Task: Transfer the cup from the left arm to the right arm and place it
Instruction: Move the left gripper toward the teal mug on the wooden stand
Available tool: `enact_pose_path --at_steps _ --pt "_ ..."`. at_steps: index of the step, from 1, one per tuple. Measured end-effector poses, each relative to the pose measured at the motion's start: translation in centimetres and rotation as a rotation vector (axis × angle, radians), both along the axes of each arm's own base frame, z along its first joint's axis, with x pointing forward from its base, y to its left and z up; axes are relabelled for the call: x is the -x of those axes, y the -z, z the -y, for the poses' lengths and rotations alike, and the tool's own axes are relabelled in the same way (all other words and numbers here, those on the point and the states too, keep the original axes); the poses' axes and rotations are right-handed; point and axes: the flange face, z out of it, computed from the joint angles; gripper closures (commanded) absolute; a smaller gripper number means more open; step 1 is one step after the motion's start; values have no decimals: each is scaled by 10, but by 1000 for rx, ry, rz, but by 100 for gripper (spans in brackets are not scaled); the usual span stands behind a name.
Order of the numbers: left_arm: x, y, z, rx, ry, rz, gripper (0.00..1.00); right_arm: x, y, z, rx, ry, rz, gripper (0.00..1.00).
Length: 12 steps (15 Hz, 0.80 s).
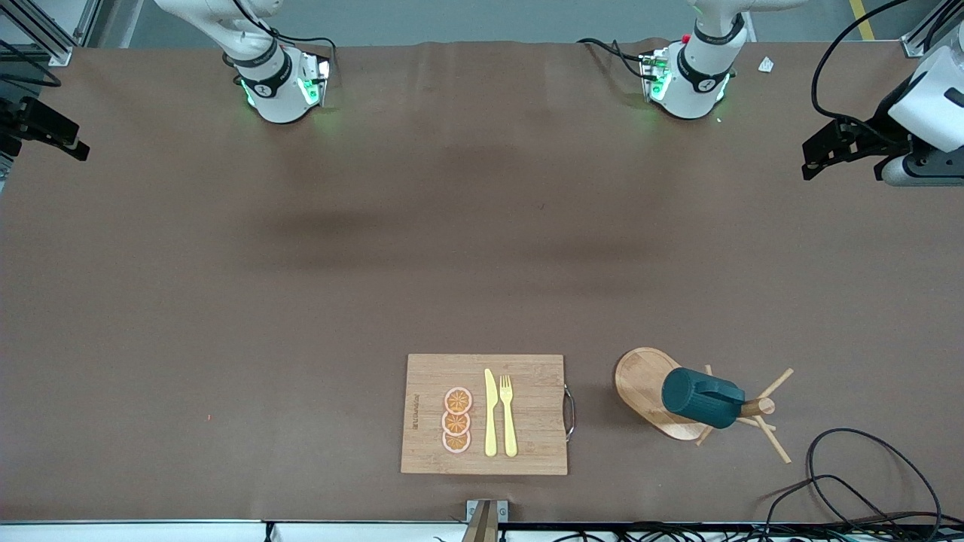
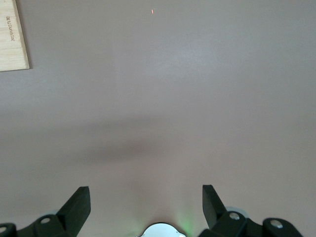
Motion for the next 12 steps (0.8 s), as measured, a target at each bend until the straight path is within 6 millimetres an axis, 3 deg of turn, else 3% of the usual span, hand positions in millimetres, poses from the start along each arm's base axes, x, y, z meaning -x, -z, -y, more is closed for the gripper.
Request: enact_pose_path --at_steps 7,9,12 --pt "-3 -6 0 3 -4 14 0 0 0 0 0 0 0 0" --pt "-16 0 5 9 -39 45 0 0 0 0 0 0 0 0" --pt "-46 23 18 31 -240 108 0 0 0 0 0 0 0 0"
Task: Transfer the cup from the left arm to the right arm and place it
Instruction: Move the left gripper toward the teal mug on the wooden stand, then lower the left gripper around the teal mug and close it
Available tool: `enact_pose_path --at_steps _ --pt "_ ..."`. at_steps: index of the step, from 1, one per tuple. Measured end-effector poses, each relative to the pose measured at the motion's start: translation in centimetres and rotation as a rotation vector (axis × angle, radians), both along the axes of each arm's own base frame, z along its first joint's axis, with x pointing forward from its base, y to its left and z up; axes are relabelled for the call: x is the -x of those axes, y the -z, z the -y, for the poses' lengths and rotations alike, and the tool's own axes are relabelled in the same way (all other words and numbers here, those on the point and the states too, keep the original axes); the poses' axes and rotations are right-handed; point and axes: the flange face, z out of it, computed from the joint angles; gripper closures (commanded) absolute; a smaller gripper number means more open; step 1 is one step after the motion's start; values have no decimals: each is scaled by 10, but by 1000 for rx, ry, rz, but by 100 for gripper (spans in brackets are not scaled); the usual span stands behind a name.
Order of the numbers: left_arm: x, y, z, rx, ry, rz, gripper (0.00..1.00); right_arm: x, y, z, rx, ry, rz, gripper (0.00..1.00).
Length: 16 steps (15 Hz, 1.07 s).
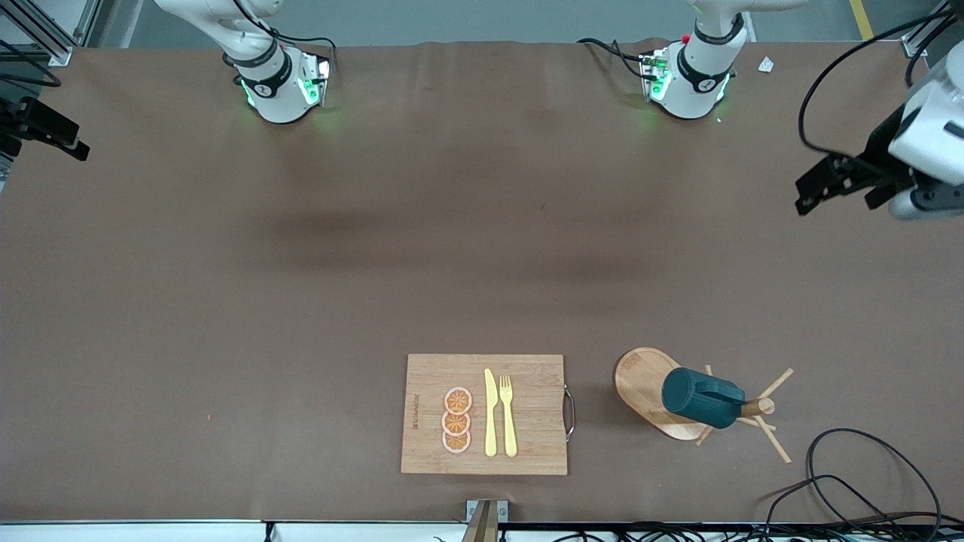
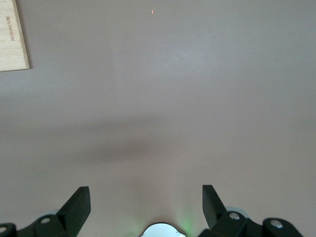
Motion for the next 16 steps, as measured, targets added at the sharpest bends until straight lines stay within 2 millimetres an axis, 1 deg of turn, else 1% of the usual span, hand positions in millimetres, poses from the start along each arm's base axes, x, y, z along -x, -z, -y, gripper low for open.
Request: enact_pose_path --at_steps 2,4,5,8,11,13,16 --pt "-17 22 10 19 -123 7 0 0 0 0 0 0 0 0" --pt "-29 40 20 32 -221 0 0 0 0 0 0 0 0 0" --pt "-36 49 22 44 -297 7 0 0 0 0 0 0 0 0" --pt "-58 67 23 97 -527 59 0 0 0 -1 0 -1 0 0" --pt "-76 83 22 205 -692 65 0 0 0 -1 0 -2 0 0" --pt "-87 105 23 272 -787 29 0 0 0 -1 0 -2 0 0" --pt "-104 144 29 308 -876 -3 0 0 0 -1 0 -2 0 0"
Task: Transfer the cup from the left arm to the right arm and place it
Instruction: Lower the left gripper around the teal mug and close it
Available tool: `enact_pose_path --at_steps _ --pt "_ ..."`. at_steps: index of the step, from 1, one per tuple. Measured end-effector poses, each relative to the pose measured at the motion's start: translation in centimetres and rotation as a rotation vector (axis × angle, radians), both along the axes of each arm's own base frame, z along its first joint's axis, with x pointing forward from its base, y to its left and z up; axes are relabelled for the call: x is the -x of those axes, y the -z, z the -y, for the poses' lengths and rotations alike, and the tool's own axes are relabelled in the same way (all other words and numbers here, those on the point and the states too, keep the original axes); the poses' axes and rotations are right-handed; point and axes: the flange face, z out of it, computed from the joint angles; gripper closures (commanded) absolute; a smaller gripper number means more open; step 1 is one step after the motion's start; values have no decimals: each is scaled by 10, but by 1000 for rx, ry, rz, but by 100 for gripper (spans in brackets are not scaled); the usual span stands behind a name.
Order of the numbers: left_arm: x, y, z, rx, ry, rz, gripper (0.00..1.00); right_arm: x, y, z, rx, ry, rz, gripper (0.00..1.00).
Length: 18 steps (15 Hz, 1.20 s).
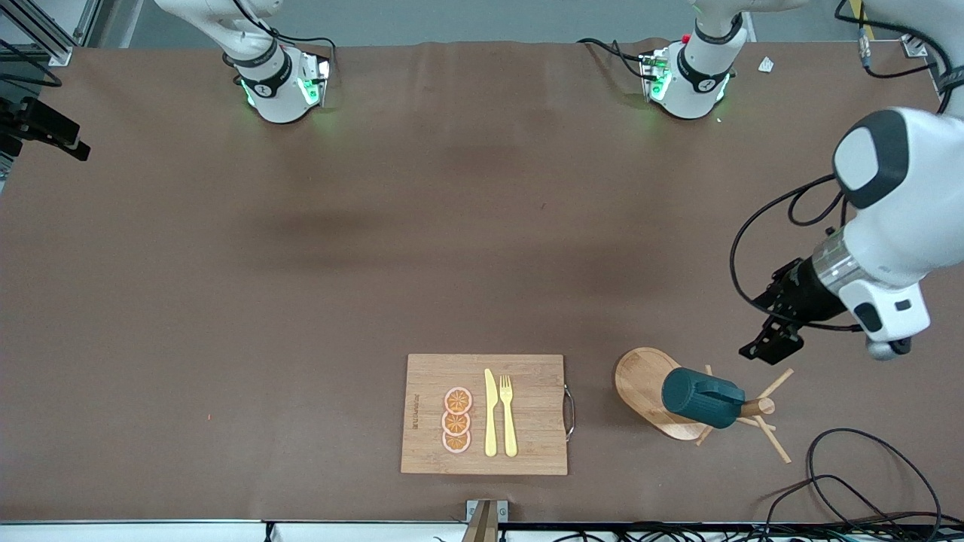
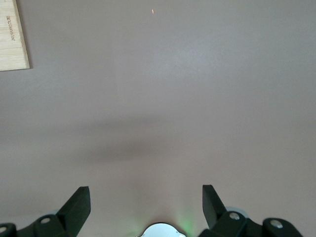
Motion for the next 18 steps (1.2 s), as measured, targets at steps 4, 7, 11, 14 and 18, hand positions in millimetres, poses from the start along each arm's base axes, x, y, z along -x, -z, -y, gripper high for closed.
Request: enact_pose_path --at_steps 4,7,11,14,18 --pt "-18 27 4 88 -187 12 0 0 0 0 0 -1 0 0" --pt "-23 34 9 117 -285 22 0 0 0 -2 0 -4 0 0" --pt "-34 54 7 135 -329 56 0 0 0 -2 0 -4 0 0" --pt "-38 75 8 137 -336 39 0 0 0 -2 0 -4 0 0" --pt "-41 86 17 153 -333 36 0 0 0 -2 0 -5 0 0"
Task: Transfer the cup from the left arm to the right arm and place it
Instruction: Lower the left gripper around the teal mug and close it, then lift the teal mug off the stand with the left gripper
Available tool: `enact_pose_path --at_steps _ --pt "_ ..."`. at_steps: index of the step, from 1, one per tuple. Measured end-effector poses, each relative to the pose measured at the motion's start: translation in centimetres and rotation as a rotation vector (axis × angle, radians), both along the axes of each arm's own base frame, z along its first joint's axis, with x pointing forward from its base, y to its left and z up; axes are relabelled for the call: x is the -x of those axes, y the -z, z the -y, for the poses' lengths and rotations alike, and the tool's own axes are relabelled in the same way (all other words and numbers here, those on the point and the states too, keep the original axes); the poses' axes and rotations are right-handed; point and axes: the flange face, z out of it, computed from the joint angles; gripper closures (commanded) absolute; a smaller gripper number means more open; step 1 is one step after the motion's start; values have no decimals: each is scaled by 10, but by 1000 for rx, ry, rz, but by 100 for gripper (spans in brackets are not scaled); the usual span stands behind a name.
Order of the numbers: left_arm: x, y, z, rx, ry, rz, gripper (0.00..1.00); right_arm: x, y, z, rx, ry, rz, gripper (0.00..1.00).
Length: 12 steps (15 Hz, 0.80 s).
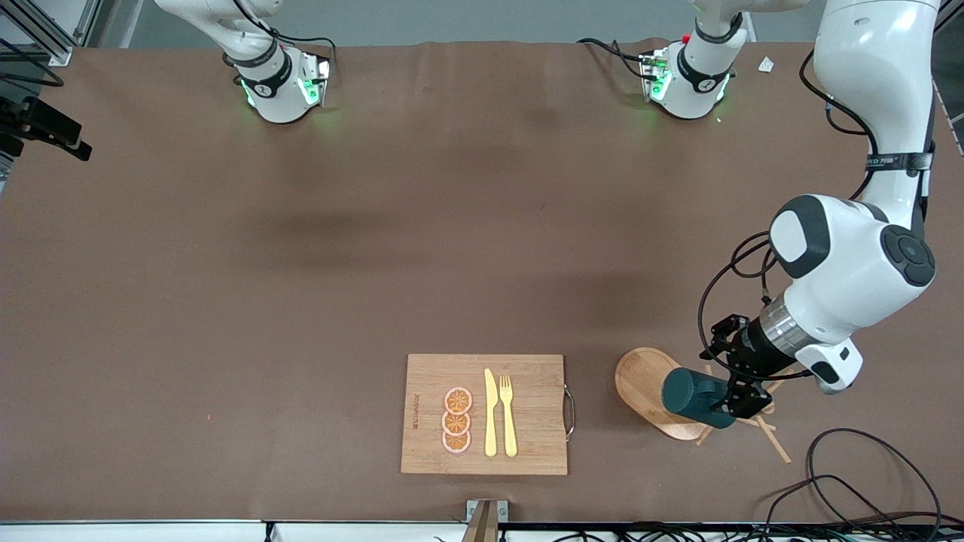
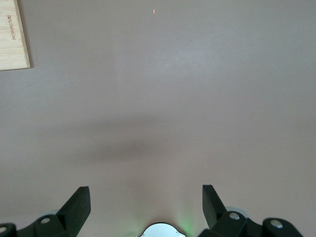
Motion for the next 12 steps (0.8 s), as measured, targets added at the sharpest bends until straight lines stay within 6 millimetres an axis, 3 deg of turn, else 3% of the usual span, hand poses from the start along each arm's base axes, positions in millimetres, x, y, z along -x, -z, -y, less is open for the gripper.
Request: enact_pose_path --at_steps 12 --pt "-18 11 10 22 -3 45 0 0 0 0 0 0 0 0"
